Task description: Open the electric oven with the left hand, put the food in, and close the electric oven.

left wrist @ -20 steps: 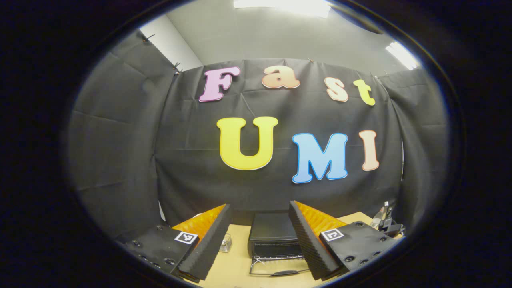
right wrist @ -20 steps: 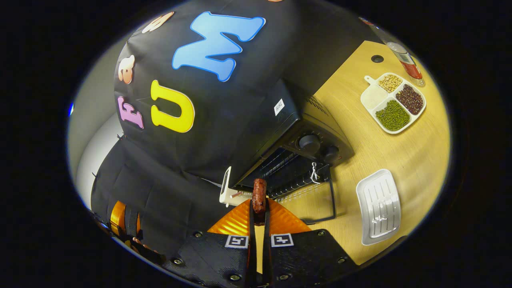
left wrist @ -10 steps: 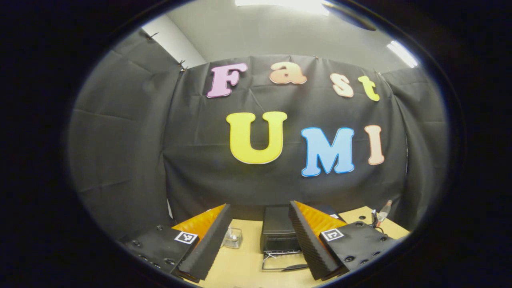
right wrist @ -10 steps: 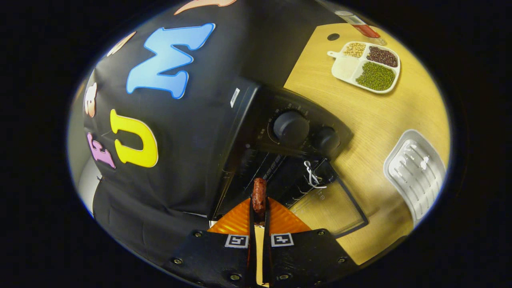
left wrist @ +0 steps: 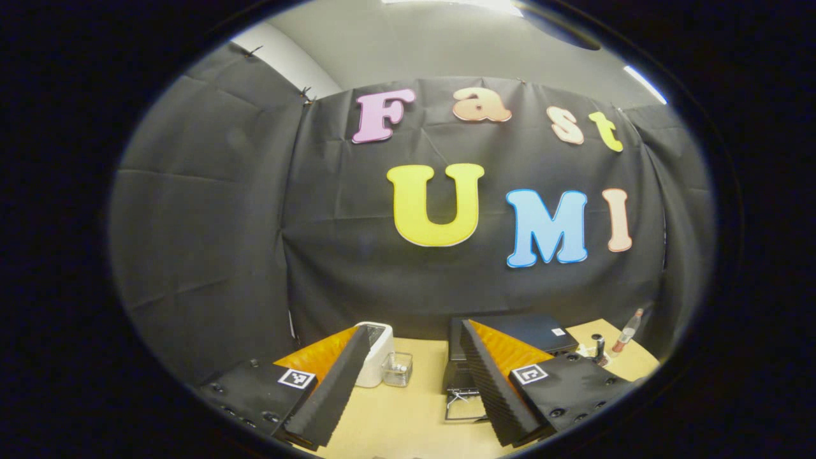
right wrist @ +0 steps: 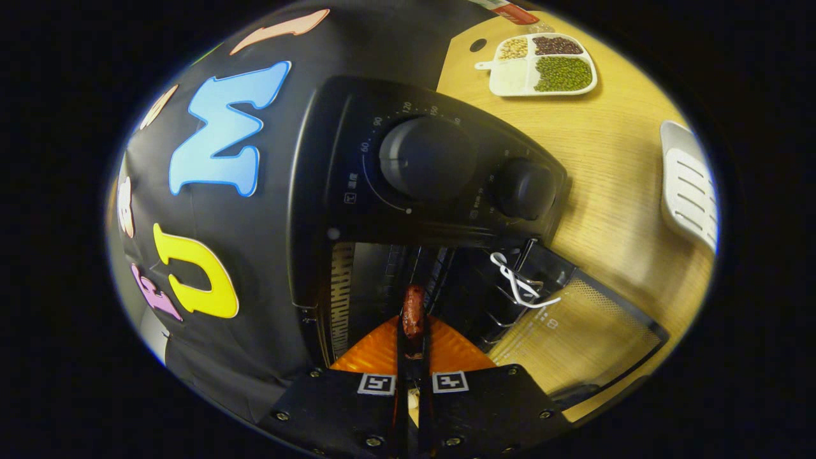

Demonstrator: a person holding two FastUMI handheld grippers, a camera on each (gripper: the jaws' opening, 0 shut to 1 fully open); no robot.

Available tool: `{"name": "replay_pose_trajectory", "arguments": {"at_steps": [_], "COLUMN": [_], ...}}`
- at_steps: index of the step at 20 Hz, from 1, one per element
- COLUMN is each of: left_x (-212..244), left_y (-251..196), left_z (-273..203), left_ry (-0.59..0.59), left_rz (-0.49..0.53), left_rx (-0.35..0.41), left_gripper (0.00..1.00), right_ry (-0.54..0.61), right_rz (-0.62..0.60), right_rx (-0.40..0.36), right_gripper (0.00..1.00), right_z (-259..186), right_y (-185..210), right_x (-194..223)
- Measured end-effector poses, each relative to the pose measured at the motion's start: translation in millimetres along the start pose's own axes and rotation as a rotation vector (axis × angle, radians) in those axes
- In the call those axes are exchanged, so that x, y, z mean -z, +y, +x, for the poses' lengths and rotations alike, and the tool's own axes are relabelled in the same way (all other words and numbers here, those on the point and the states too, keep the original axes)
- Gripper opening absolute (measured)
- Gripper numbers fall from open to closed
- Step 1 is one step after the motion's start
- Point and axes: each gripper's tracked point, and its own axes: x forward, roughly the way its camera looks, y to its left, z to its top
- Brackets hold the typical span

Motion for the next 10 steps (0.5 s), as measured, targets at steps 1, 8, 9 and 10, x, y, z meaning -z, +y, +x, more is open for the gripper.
{"name": "replay_pose_trajectory", "arguments": {"at_steps": [1,8,9,10], "left_x": [2,8,12,17], "left_y": [0,-8,-11,-12], "left_z": [3,16,20,25], "left_ry": [0.003,-0.003,-0.001,0.007], "left_rz": [0.003,0.000,-0.002,-0.003], "left_rx": [0.002,0.016,0.020,0.024], "left_gripper": [1.00,1.00,1.00,1.00], "right_ry": [-0.005,0.095,0.116,0.135], "right_rz": [0.001,-0.061,-0.087,-0.103], "right_rx": [0.023,0.101,0.118,0.129], "right_gripper": [0.08,0.34,0.53,0.68], "right_z": [6,7,3,-3], "right_y": [-2,-7,-6,-6], "right_x": [1,16,17,17]}}
